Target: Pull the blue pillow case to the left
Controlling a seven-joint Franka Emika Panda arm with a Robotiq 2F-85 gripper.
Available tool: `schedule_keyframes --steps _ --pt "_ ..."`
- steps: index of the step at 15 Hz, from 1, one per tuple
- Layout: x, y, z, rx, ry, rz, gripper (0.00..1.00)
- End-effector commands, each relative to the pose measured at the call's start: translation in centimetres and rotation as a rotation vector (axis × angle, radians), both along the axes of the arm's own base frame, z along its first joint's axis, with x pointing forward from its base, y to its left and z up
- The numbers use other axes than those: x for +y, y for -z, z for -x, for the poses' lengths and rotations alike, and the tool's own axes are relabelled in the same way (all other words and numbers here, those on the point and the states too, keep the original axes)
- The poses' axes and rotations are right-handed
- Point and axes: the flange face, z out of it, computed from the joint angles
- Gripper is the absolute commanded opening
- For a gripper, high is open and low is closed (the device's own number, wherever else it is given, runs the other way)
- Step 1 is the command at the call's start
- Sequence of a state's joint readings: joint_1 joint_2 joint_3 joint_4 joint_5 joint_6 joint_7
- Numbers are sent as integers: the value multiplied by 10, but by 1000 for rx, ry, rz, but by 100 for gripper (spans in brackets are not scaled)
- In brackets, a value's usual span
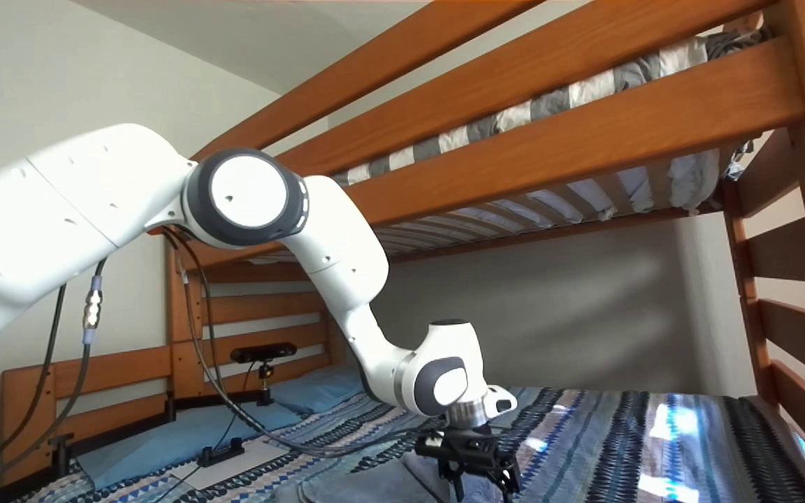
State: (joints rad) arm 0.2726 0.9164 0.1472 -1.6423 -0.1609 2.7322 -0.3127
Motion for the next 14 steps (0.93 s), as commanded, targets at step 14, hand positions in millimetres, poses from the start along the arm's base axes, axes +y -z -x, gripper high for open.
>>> schedule_keyframes --steps 14 --pt "19 74 -1 -114 -159 161 100"
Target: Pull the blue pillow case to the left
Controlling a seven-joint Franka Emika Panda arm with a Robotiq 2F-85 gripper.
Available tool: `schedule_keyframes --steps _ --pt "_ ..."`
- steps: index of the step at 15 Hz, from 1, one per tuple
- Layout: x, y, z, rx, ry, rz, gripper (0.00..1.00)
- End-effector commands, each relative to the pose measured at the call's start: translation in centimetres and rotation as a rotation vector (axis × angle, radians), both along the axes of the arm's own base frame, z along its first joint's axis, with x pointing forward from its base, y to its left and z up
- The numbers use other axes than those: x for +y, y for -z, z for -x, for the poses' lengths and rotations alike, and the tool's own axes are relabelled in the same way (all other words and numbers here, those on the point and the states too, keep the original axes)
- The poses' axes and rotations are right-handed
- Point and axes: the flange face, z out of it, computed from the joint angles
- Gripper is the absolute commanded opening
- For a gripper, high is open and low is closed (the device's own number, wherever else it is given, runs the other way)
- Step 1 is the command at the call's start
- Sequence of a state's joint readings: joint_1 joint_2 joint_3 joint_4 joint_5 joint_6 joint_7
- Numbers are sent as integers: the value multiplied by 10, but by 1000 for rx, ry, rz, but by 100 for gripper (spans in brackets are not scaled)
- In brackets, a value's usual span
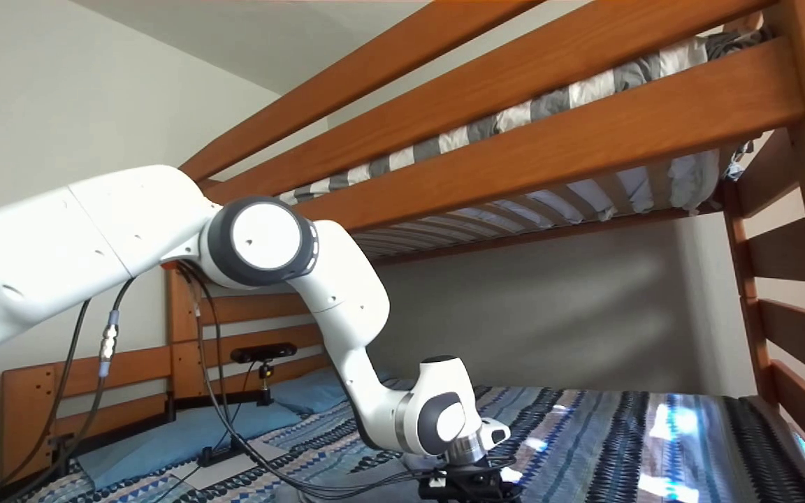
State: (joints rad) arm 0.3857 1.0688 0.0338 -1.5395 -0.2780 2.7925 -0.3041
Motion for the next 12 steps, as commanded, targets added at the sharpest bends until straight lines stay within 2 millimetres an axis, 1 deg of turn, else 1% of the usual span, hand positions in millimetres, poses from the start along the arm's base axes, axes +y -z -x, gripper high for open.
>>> schedule_keyframes --steps 1,8,9,10,11,12 --pt "6 9 -8 -64 -33 45 100" --pt "8 20 -13 -89 -55 65 100" --pt "8 21 -13 -93 -58 66 97" --pt "9 20 -14 -97 -60 62 74" --pt "10 21 -15 -107 -63 62 72" --pt "11 22 -16 -112 -67 60 68"
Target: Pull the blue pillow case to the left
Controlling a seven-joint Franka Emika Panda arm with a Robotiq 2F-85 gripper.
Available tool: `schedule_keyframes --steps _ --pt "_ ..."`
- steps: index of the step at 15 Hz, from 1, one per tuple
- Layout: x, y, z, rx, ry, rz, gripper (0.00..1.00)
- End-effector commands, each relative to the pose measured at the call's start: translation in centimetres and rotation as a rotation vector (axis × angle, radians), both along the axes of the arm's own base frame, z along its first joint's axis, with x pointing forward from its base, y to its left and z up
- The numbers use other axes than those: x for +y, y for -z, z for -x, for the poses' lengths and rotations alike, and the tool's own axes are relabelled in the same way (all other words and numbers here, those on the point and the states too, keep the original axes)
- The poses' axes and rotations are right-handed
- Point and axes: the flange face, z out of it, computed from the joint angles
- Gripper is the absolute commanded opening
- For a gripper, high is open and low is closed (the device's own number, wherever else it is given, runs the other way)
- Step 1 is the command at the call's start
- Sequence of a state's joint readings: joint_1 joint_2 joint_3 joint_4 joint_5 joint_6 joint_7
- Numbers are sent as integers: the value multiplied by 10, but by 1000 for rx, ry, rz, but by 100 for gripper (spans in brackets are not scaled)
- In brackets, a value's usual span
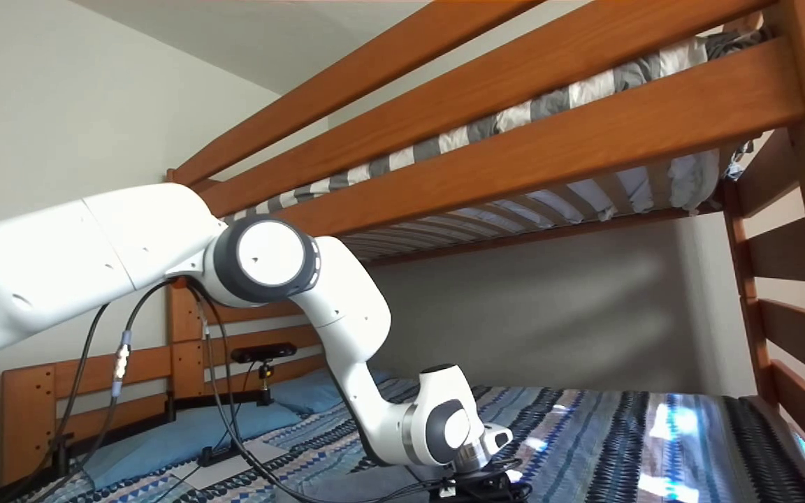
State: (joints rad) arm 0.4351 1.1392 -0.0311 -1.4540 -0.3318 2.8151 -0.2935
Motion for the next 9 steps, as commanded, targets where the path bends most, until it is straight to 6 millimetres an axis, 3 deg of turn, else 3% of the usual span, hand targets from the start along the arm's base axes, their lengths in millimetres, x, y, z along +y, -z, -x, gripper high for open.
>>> schedule_keyframes --steps 1,9 --pt "8 6 -5 -51 -11 0 62" --pt "10 7 -4 -51 -20 -28 4"
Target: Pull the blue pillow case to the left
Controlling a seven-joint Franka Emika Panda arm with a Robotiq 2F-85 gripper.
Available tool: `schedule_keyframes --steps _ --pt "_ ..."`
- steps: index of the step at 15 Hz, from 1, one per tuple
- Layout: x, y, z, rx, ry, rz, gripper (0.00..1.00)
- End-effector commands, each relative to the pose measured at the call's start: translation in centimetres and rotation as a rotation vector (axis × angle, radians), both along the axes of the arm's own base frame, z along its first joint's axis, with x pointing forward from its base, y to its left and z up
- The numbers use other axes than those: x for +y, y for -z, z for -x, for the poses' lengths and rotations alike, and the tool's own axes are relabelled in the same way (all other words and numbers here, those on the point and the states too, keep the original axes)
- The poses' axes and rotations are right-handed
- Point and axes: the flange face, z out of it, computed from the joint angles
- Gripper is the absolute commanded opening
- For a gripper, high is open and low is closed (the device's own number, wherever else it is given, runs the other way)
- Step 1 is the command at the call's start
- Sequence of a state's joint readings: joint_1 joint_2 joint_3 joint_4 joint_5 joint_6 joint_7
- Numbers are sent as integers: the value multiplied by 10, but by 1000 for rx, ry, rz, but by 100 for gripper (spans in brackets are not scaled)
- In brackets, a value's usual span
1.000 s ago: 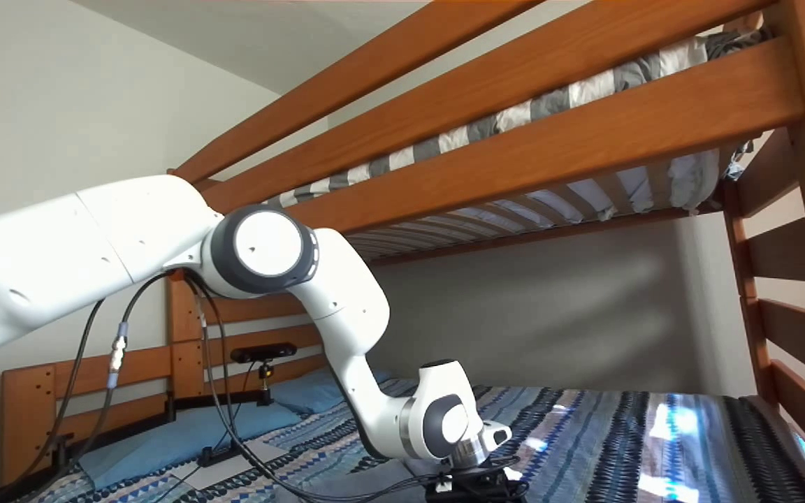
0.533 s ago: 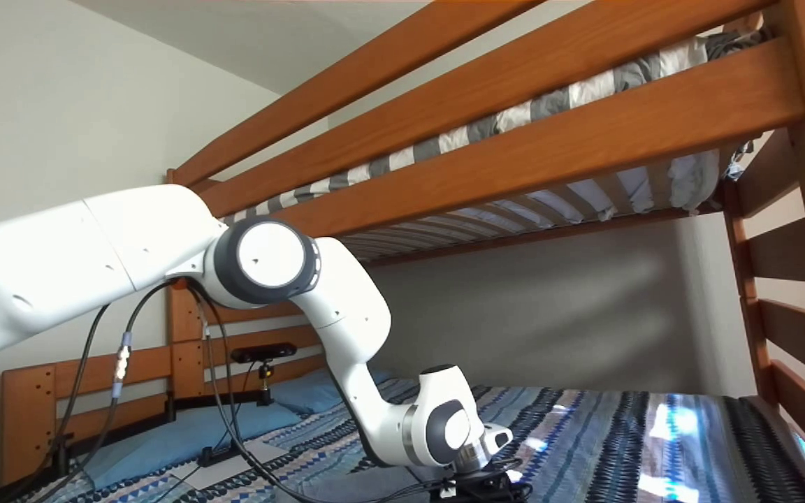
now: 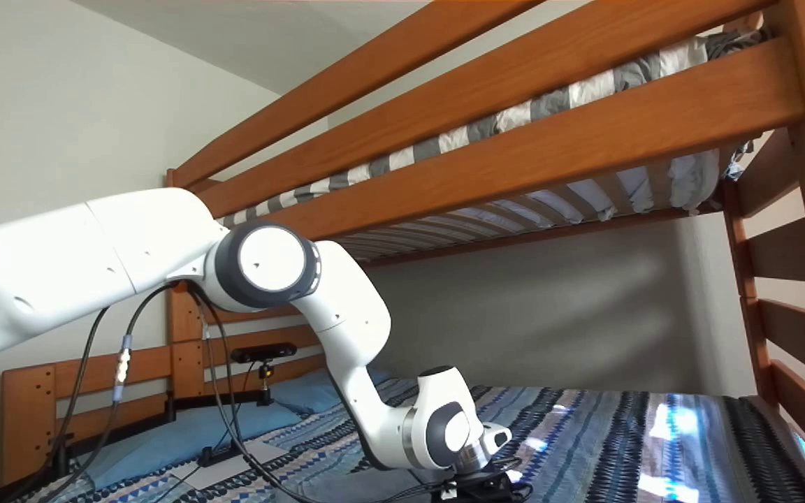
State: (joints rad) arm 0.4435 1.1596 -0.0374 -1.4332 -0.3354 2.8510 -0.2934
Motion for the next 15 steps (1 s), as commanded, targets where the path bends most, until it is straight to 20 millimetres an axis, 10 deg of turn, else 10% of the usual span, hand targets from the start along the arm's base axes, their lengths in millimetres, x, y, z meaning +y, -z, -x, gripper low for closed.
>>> schedule_keyframes --steps 1,8,15 --pt "5 2 0 -9 -2 -19 1" --pt "23 -39 15 47 -4 -121 0" --pt "46 -136 39 48 -14 -346 0"
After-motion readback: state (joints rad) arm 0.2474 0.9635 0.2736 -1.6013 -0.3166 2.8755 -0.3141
